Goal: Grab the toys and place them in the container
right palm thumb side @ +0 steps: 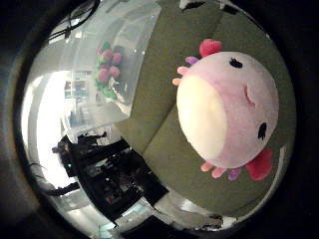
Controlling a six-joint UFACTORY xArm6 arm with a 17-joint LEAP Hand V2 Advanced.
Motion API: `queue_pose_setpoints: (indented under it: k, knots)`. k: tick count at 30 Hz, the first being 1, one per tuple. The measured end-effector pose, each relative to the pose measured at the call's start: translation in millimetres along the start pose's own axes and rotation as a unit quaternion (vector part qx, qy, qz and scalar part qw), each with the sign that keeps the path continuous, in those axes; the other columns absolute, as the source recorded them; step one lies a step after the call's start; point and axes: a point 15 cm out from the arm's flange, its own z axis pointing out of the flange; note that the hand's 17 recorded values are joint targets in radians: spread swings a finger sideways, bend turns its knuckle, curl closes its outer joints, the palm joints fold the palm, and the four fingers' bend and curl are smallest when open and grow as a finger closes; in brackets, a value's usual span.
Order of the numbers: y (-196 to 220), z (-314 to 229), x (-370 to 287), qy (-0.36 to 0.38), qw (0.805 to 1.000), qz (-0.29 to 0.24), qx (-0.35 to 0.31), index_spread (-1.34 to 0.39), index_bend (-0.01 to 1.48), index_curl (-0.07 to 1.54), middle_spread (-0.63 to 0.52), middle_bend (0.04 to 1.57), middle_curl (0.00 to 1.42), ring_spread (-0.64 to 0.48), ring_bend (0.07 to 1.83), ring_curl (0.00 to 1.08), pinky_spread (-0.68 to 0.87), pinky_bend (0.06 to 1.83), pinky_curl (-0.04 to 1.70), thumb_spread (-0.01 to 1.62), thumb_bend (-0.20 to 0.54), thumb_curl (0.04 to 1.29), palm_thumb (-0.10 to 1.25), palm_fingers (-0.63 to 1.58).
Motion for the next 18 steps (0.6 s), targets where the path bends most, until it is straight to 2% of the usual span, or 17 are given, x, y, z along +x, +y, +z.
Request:
queue_pose_setpoints:
  k: [4, 7, 9, 10, 12, 13, 14, 15, 16, 18]
  knots:
    - [8, 21, 2, -0.005, 1.000, 0.005, -0.011, -0.38, 0.17, 0.31, 0.02, 0.19, 0.30, 0.17, 0.29, 0.26, 0.41, 0.61, 0.10, 0.92, -0.029, 0.29, 0.31, 0.14]
    - [12, 32, -1, -0.010, 1.000, 0.009, -0.017, -0.36, 0.16, 0.28, -0.01, 0.21, 0.31, 0.12, 0.36, 0.28, 0.42, 0.68, 0.09, 0.93, -0.027, 0.29, 0.33, 0.28]
    - [14, 36, -2, -0.012, 1.000, 0.010, -0.018, -0.35, 0.16, 0.28, -0.07, 0.25, 0.33, 0.02, 0.48, 0.29, 0.38, 0.73, 0.08, 0.94, -0.020, 0.29, 0.36, 0.50]
    - [14, 36, -1, -0.011, 1.000, 0.011, -0.017, -0.35, 0.16, 0.28, -0.08, 0.26, 0.33, 0.00, 0.50, 0.29, 0.37, 0.73, 0.07, 0.94, -0.019, 0.29, 0.36, 0.52]
    - [13, 36, 0, -0.009, 1.000, 0.011, -0.014, -0.37, 0.19, 0.29, -0.17, 0.42, 0.39, -0.14, 0.67, 0.33, 0.12, 0.84, 0.05, 0.97, -0.009, 0.30, 0.44, 0.93]
    - [11, 32, 4, -0.005, 1.000, 0.011, -0.008, -0.40, 0.22, 0.33, -0.22, 0.51, 0.45, -0.21, 0.78, 0.40, -0.07, 0.96, 0.09, 0.98, -0.006, 0.31, 0.50, 1.16]
    - [11, 29, 9, -0.001, 1.000, 0.014, -0.002, -0.42, 0.29, 0.37, -0.24, 0.58, 0.49, -0.24, 0.84, 0.44, -0.18, 1.05, 0.13, 0.99, -0.003, 0.32, 0.55, 1.23]
    - [10, 23, 17, 0.007, 1.000, 0.018, 0.007, -0.43, 0.33, 0.40, -0.25, 0.62, 0.52, -0.24, 0.87, 0.46, -0.22, 1.10, 0.16, 0.99, -0.007, 0.32, 0.56, 1.27]
    - [10, 11, 32, 0.021, 0.999, 0.026, 0.021, -0.44, 0.46, 0.46, -0.25, 0.73, 0.57, -0.26, 0.96, 0.49, -0.24, 1.19, 0.20, 1.00, 0.020, 0.34, 0.66, 1.37]
    - [21, -7, 55, 0.038, 0.998, 0.042, 0.037, -0.43, 0.67, 0.59, -0.25, 0.90, 0.66, -0.26, 1.09, 0.56, -0.24, 1.34, 0.29, 1.00, 0.021, 0.36, 0.77, 1.31]
